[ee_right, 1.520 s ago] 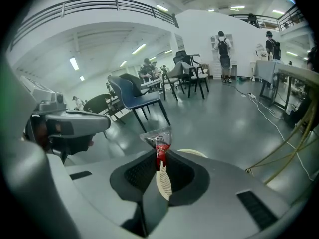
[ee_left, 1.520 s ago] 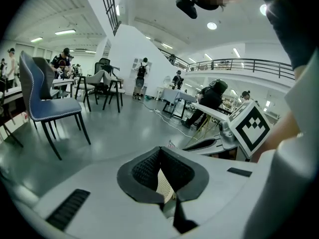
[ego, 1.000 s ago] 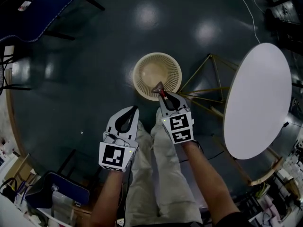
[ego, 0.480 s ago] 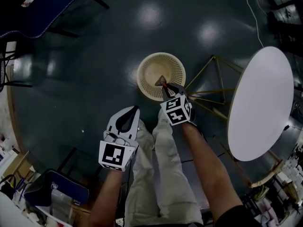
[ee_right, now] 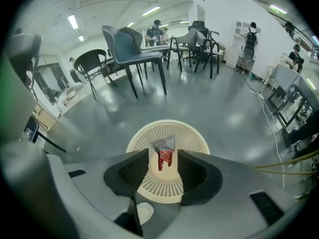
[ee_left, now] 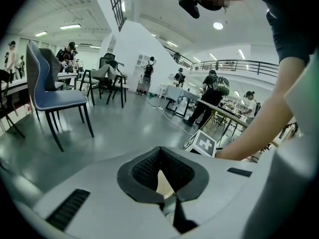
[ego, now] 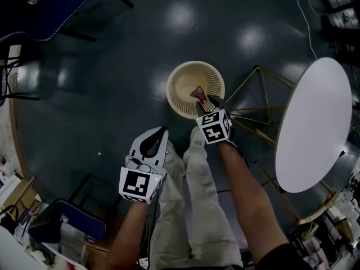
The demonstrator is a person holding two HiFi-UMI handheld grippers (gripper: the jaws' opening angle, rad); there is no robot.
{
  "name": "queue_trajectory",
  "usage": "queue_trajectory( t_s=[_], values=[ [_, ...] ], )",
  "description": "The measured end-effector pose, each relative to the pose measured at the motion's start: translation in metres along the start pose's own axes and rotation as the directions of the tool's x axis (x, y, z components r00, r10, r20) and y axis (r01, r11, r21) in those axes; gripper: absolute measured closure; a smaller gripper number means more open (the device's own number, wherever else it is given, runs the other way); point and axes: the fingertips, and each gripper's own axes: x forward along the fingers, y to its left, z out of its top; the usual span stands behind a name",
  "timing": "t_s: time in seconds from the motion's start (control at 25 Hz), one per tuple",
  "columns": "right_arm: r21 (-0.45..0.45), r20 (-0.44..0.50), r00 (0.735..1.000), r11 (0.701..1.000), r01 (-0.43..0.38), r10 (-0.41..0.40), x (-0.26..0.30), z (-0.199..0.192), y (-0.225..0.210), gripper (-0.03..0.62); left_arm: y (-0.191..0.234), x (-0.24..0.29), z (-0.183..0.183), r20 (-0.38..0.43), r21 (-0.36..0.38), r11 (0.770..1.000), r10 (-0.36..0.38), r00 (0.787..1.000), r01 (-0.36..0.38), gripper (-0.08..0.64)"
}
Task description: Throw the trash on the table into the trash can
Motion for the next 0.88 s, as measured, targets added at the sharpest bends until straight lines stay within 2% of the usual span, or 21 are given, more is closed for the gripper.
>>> queue_trajectory(
  t_s=[0.08,0.36,0.48,0.88],
  values=[
    [0.016,0.007,1.000,1.000,-0.004,0.004,0.000,0.001,0.000,0.410,-0.001,0.000,-0.003,-0.002,-0.005,1.000,-0.005,1.000,0.005,0.545],
    [0.017,0.017,1.000,1.000,0.006,-0.007,-0.005,0.004,-0.002,0.410,-0.011,0.003,0.004,0.028,-0.004,1.000,-0.026,0.999,0.026,0.545],
    [0.031,0.039,0.999,0.999,0.008,-0.009,-0.013,0.008,-0.004,0.411,-0.013,0.005,0.004,0.015,-0.008,1.000,-0.021,1.000,0.021,0.545],
    [0.097,0.158,0.987,0.995,-0.004,-0.011,-0.066,0.030,0.015,0.534,-0.020,-0.001,0.017,0.034,-0.010,1.000,-0.026,0.999,0.026,0.545]
  ],
)
